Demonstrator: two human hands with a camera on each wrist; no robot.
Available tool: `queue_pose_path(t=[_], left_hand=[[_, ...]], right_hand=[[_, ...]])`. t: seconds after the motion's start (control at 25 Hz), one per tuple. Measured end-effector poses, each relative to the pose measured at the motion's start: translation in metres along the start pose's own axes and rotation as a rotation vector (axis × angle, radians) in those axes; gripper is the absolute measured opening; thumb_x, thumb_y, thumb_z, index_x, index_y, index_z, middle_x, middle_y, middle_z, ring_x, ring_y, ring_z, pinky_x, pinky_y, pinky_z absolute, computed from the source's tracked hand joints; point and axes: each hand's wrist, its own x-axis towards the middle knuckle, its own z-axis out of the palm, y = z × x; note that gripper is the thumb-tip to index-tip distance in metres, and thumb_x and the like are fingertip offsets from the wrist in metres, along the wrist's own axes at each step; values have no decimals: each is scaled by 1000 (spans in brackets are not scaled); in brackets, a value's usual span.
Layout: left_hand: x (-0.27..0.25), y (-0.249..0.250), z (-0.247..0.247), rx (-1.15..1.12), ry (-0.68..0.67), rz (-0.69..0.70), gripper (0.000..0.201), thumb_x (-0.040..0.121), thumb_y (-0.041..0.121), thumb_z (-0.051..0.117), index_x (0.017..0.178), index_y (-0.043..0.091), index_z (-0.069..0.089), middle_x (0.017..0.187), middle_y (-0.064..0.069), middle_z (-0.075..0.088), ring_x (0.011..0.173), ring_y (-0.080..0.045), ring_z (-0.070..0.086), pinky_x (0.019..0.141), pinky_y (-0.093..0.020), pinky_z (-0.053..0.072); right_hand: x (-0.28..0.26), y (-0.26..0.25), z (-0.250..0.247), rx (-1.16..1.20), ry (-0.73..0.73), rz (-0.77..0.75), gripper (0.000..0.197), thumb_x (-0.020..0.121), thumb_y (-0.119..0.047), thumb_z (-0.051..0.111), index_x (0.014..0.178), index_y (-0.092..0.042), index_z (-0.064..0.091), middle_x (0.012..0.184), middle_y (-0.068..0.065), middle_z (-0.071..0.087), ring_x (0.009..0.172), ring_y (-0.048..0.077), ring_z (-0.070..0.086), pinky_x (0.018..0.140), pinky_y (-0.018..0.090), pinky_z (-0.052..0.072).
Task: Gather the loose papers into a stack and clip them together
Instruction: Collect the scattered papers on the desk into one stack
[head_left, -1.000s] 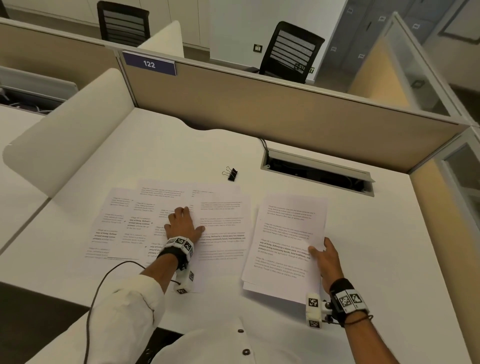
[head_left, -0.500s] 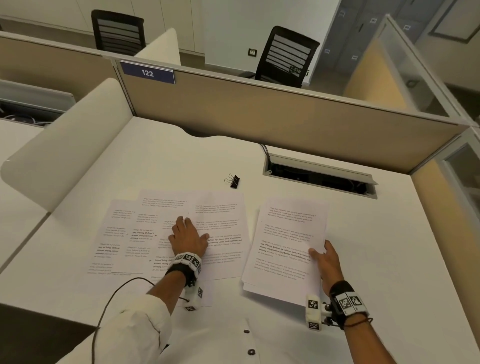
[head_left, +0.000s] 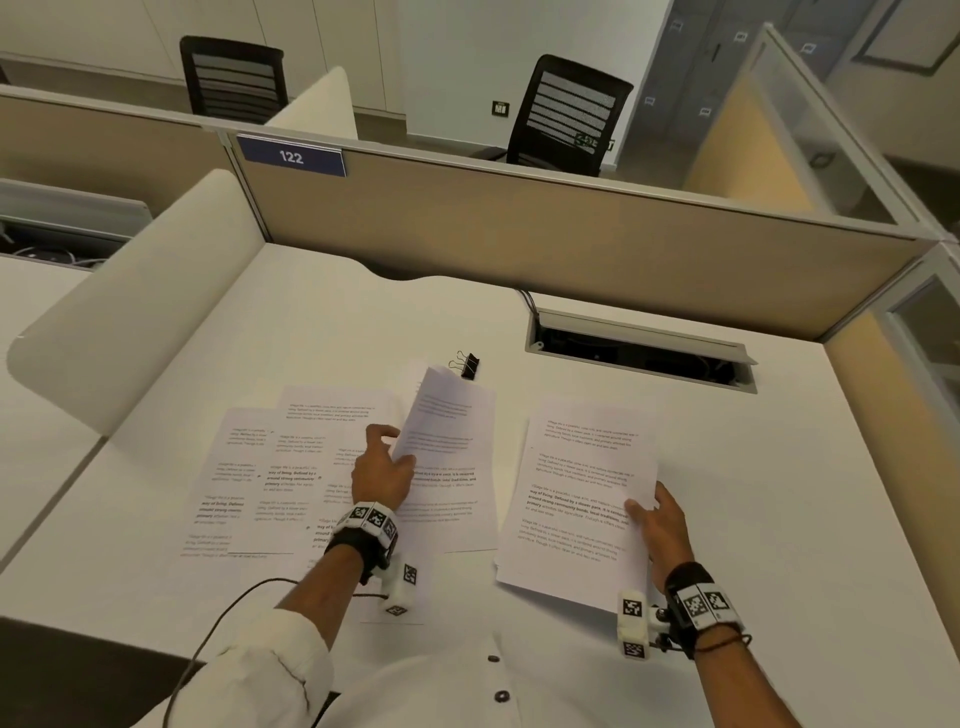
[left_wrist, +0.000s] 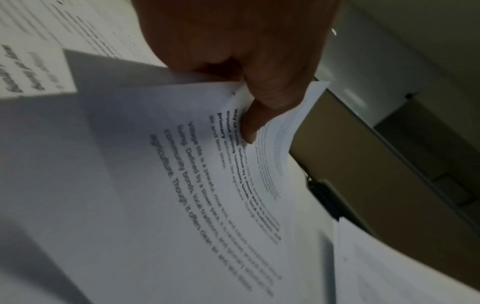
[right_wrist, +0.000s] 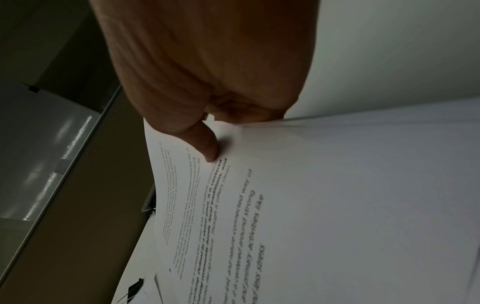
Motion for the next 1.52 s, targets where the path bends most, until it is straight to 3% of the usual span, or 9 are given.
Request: queue_pose_path(t=[0.12,0.44,0.6,0.8,1.0,1.08,1.2,1.36,1.52], left_hand=[[-3,15,-17,-155,-21,88,44,84,20,72,117,33,46,95,-3,77,75,-25,74,69,-35,60],[-8,62,-38,-604,-270,176,66,81,16,87,133,18,46,124,-7,74,104,-24,77,87,-43,63],[-11,57,-8,-542,-381,145,69,78,23,89,135,18,50,131,-5,70,115,-24,72,98,-50,59],[-25,46,33,-372,-423,139,64,89,29,74,143,12,45,143,-8,60,128,-29,61,111,-54,48],[-37,51,53,-338,-598,137,61,98,35,60,151,22,35,152,-3,53,139,-26,53,117,-53,42],[-39,50,56,-308,-628,155,61,95,40,57,150,29,33,153,-2,53,141,-27,50,117,-55,42],[-38,45,52,-306,-643,140,55,95,44,58,144,30,37,145,-5,59,134,-28,57,112,-55,47],[-27,30,22,-204,-567,128,44,96,38,64,136,26,49,130,-8,66,119,-26,65,102,-49,55],[7,-20,-31,240,-253,184,76,86,45,75,149,20,43,152,-13,46,144,-34,40,114,-47,37]], right_hand=[[3,0,-3,6,12,3,48,101,-2,56,146,-18,52,127,10,67,97,19,68,80,32,55],[7,3,9,48,7,38,45,99,1,57,139,-20,57,131,14,68,107,32,69,98,49,56],[2,-11,21,148,-33,57,42,99,1,55,135,-20,60,127,11,71,111,36,69,97,54,57],[-5,-27,32,260,-88,63,42,98,2,49,123,-27,66,116,2,78,100,30,74,80,42,62],[-8,-23,44,278,-114,77,41,100,-41,56,137,-26,64,130,0,73,119,26,68,106,49,50],[-11,-23,48,184,-129,31,47,97,-42,65,141,-25,60,131,-1,72,117,22,69,101,46,55],[-16,-21,53,48,-116,-75,43,100,-11,61,142,-19,56,127,2,71,108,18,71,80,29,61],[-18,-21,63,29,-105,-56,43,100,-8,61,140,-24,57,127,3,71,112,26,70,94,46,59],[-19,-19,79,31,-103,-30,43,100,-6,61,139,-24,57,126,4,71,111,28,70,95,48,58]])
